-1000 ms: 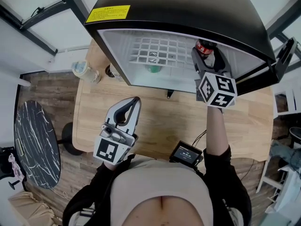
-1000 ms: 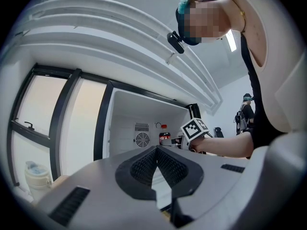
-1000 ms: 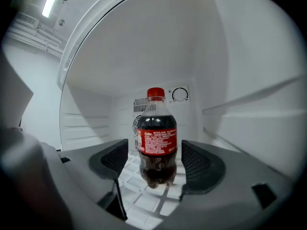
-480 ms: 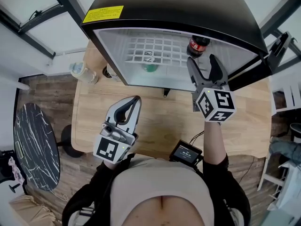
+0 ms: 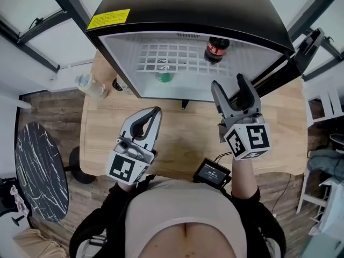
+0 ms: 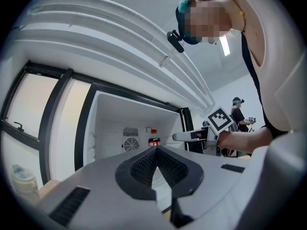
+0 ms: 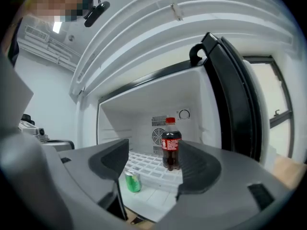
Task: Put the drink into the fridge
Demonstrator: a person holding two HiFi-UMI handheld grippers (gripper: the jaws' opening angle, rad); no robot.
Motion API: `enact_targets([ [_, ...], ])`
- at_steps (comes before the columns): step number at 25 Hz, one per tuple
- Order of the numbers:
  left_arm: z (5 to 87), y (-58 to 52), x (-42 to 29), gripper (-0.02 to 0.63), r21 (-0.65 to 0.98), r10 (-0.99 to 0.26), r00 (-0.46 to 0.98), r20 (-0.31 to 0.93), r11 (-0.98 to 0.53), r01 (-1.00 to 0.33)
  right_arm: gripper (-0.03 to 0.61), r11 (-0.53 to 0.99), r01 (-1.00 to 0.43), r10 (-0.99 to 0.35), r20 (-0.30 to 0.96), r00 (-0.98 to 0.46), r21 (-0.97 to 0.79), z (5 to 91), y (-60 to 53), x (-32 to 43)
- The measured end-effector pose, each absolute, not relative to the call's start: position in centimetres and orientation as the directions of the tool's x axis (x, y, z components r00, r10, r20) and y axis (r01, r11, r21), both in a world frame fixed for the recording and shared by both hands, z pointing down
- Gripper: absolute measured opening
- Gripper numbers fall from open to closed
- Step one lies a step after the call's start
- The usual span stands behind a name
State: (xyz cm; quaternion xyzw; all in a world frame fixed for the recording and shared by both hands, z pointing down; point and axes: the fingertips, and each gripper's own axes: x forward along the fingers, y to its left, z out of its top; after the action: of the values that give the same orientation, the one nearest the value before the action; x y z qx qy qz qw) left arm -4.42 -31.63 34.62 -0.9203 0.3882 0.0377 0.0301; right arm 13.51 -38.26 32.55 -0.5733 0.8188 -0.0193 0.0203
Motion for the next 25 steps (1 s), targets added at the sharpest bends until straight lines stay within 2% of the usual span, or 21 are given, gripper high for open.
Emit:
enact_targets([
  [5, 34.2, -31.4, -3.5, 0.005, -0.032, -0.696, 0.711, -0.100, -0.712, -0.702, 0.316, 0.376, -0.926, -0.927, -0.022, -0.375, -0.047, 32.5, -35.9, 12.8],
  [11, 34.0, -30.9, -2.5, 0.005, -0.034, -0.680, 0.726, -0.105, -0.727, -0.686, 0.237, 0.386, -0.921, -0.923, -0.019, -0.385, -0.060, 32.8, -33.9, 12.5],
  [13, 33.7, -30.7, -2.1, 0.005, -0.039, -0.674, 0.729, -0.118, -0.730, -0.682, 0.178, 0.388, -0.919, -0.922, -0.016, -0.388, -0.070, 32.9, -33.4, 12.6],
  [16, 33.4, -30.5, -1.6, 0.005, -0.043, -0.668, 0.731, -0.139, -0.733, -0.678, 0.135, 0.385, -0.919, -0.923, -0.018, -0.385, -0.080, 32.9, -32.8, 12.6],
  [25, 33.2, -29.9, -0.3, 0.005, -0.042, -0.664, 0.735, -0.138, -0.738, -0.674, 0.063, 0.390, -0.918, -0.921, -0.050, -0.387, -0.070, 31.9, -31.3, 13.4],
])
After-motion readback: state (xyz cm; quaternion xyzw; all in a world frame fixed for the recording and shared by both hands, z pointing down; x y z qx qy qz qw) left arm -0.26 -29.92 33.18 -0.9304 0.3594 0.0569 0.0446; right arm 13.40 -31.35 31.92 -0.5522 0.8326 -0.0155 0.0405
